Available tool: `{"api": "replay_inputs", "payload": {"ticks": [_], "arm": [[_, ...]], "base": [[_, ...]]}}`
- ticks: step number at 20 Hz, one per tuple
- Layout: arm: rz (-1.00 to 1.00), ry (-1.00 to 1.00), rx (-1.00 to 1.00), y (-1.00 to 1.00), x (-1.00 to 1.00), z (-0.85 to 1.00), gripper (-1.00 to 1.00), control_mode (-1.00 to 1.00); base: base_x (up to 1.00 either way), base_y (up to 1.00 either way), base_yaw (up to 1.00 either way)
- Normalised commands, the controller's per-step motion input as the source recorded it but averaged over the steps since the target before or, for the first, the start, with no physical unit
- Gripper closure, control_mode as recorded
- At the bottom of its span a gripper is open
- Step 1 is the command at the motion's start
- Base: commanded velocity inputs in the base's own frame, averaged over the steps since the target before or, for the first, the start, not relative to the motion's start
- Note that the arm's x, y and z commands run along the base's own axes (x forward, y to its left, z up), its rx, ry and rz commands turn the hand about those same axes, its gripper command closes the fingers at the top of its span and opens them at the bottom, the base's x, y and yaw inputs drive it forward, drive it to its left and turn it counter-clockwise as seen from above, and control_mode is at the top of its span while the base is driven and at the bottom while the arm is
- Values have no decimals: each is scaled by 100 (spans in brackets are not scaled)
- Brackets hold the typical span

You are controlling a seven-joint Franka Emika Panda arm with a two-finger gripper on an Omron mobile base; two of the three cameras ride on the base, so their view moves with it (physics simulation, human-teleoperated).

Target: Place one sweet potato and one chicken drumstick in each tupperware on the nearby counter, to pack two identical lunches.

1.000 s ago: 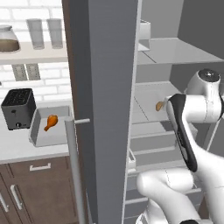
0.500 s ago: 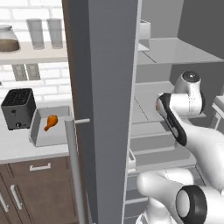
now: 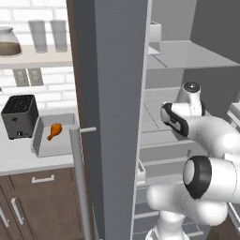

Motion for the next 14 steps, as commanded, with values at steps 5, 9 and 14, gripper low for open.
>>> {"api": "replay_inputs", "payload": {"ticks": [5, 9, 14], "arm": [[0, 5, 4, -11, 73, -3, -100, -100], [0, 0, 0, -13, 61, -21, -100, -100], [0, 0, 0, -25, 36, -37, -100, -100]], "base": [[0, 0, 0], [0, 0, 0], [0, 0, 0]]}}
